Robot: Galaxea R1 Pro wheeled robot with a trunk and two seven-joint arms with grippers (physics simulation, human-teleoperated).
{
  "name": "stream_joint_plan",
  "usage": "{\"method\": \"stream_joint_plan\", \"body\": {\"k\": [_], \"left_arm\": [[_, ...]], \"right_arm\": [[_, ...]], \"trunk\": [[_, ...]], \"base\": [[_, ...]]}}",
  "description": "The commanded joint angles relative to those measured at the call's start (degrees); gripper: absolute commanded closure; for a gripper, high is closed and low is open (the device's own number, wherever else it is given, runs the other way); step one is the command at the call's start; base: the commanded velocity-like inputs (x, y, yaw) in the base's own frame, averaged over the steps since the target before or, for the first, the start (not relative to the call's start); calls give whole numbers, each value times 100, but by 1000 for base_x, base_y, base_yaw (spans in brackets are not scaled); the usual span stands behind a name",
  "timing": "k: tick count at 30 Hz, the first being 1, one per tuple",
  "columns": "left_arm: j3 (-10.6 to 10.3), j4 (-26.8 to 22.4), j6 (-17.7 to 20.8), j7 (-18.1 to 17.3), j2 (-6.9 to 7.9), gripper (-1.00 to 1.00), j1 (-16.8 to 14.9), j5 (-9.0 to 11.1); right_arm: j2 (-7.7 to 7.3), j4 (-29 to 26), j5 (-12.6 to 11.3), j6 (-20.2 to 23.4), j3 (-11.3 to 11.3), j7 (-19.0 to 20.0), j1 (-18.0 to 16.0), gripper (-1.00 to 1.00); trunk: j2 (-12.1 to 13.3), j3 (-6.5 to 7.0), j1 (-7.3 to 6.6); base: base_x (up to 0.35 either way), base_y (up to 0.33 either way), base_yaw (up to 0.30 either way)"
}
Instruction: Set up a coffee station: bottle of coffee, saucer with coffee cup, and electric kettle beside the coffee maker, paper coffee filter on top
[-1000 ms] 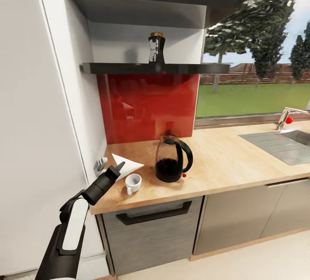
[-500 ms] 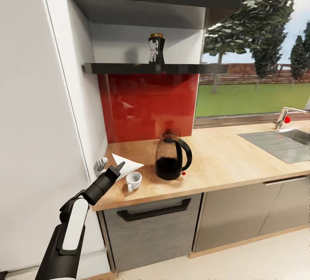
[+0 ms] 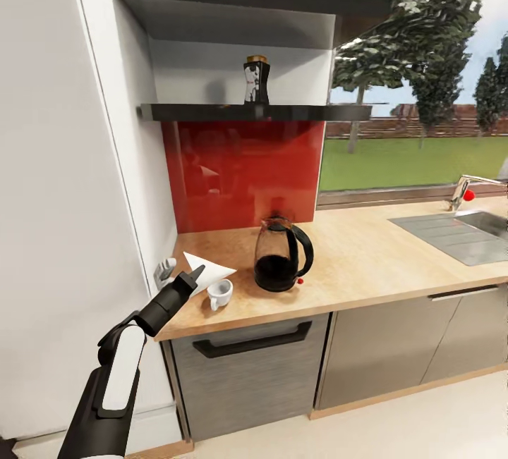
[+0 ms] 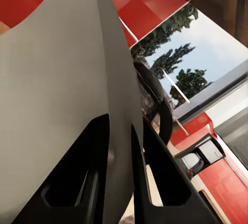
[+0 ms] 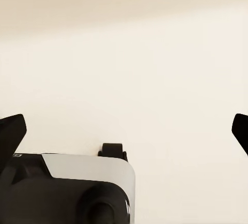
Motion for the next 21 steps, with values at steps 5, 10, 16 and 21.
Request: {"method": "stream_joint_plan", "body": {"k": [5,10,16,21], "left_arm": [[16,-4,43,-4,-7,100,-6,9],[17,-4,43,-4,-7,100,-6,9],[17,-5,43,-4,-7,100,-6,9],[17,-5,43,-4,-7,100,-6,9]], "right_arm": [[-1,4,18,-17,0,-3,-4,-100],[-1,4,18,-17,0,-1,-4,-100],[-1,4,18,-17,0,1,-4,-100],[-1,4,18,-17,0,2,-4,-100]], "trunk": [[-5,-7,-2],[-5,-7,-2],[-5,-7,-2],[-5,-7,-2]], "base": [[-116,0,0],[-26,0,0],[-5,0,0],[0,0,0]]}}
